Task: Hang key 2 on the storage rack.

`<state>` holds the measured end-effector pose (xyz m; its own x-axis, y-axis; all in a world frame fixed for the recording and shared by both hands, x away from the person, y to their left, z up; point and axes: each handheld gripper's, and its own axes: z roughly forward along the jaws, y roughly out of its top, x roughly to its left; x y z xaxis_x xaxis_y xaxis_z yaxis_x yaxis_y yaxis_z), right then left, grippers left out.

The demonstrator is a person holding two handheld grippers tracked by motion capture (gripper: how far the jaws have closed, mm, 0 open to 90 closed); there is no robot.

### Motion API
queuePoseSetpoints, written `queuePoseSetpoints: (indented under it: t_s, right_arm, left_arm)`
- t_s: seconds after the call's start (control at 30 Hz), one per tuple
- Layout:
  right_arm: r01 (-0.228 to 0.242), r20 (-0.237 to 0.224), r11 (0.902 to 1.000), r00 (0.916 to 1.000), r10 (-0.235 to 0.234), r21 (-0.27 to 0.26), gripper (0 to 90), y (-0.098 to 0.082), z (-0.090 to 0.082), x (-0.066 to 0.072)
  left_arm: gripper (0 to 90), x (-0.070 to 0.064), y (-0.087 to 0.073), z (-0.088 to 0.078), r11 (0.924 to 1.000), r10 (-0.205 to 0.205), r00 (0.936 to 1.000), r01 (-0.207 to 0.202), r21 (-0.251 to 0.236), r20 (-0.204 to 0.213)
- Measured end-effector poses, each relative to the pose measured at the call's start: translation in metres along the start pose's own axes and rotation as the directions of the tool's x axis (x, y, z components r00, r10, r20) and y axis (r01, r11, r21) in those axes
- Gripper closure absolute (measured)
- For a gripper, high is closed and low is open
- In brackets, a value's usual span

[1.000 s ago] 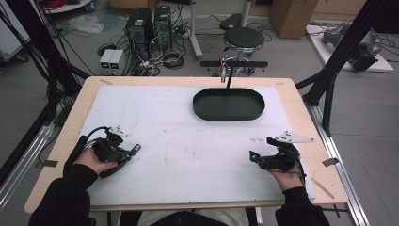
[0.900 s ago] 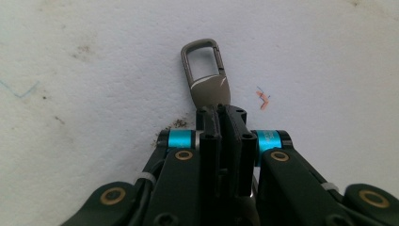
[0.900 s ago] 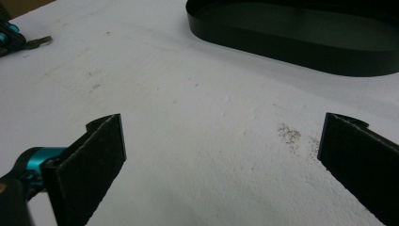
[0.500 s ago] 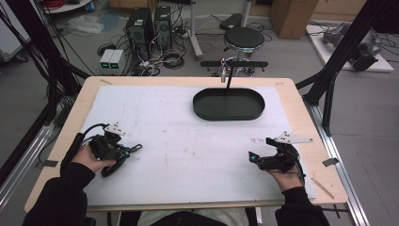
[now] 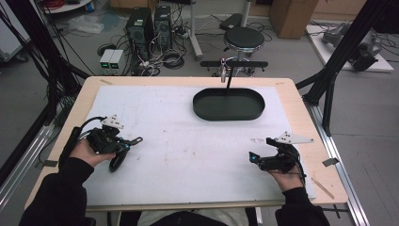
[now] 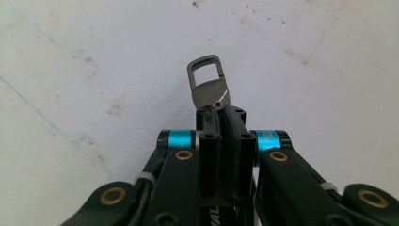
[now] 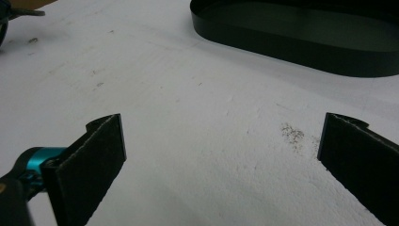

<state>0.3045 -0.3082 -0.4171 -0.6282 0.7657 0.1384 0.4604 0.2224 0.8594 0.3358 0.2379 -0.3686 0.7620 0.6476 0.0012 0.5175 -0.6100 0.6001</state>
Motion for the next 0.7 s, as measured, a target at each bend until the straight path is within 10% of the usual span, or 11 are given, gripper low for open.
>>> queuePoseSetpoints:
  t_s: [0.7]
  right_arm:
    - [-0.007,-0.012,0.9999,0.9999,0.007,0.007,0.8,0.0,0.001,0.0]
  left_arm:
    - [84.8,-0.003,0.077,-0.021,0.991,0.122,0.992,-0.124,-0.051,-0.03]
